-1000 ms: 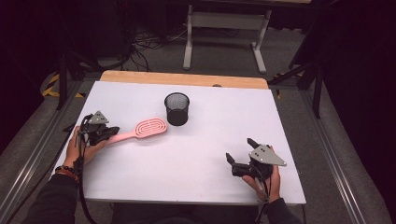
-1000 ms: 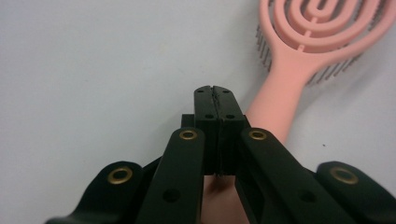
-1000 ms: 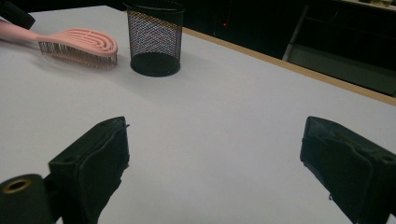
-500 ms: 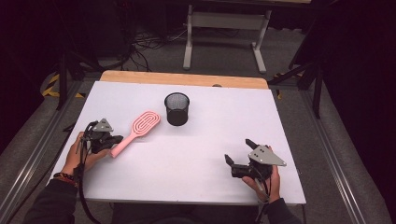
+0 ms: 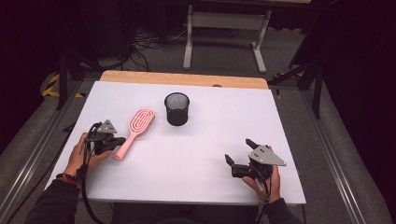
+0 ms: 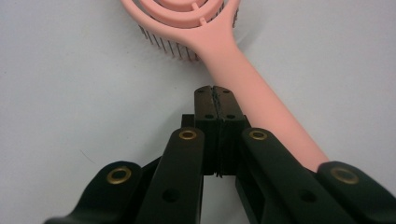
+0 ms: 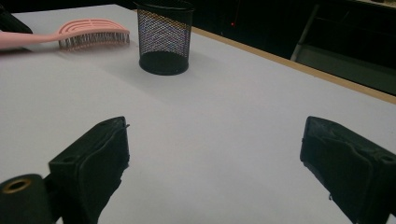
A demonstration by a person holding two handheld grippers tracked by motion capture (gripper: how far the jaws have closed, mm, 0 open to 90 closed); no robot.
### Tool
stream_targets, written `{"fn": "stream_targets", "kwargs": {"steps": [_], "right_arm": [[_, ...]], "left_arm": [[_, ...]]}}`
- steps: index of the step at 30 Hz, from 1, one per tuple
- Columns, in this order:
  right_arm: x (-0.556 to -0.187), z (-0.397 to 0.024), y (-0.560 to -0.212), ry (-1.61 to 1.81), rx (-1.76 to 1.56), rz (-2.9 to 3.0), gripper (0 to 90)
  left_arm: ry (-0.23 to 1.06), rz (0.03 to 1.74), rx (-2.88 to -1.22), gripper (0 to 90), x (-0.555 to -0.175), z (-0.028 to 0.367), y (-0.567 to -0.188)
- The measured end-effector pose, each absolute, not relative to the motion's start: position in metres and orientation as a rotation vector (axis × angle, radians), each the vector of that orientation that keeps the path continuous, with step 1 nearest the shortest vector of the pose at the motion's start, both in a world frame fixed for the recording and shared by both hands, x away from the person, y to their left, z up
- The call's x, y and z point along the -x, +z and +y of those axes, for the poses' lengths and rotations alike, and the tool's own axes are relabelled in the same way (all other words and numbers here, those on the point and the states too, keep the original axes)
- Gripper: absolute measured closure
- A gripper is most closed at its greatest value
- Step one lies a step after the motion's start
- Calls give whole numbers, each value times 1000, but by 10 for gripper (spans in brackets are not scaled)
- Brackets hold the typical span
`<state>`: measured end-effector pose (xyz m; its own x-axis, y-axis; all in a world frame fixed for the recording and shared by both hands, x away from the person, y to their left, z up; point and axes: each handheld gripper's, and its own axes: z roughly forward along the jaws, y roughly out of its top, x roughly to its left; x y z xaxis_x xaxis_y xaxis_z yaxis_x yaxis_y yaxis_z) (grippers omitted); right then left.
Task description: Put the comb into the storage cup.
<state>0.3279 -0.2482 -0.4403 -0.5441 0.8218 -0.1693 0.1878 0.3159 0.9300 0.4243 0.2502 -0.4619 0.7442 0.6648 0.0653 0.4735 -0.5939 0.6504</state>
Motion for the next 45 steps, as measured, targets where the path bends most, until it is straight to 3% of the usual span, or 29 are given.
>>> {"fn": "stream_targets", "kwargs": {"steps": [33, 41, 45], "right_arm": [[-328, -250, -440, 1226, -893, 1924, 85], [-328, -249, -440, 1221, -895, 1925, 85], [-329, -248, -441, 1217, -896, 1930, 85]], "left_arm": [[406, 839, -2331, 890, -421, 242, -459], [418, 869, -2292, 848, -420, 246, -450], [426, 920, -2263, 767, -420, 244, -442]]}}
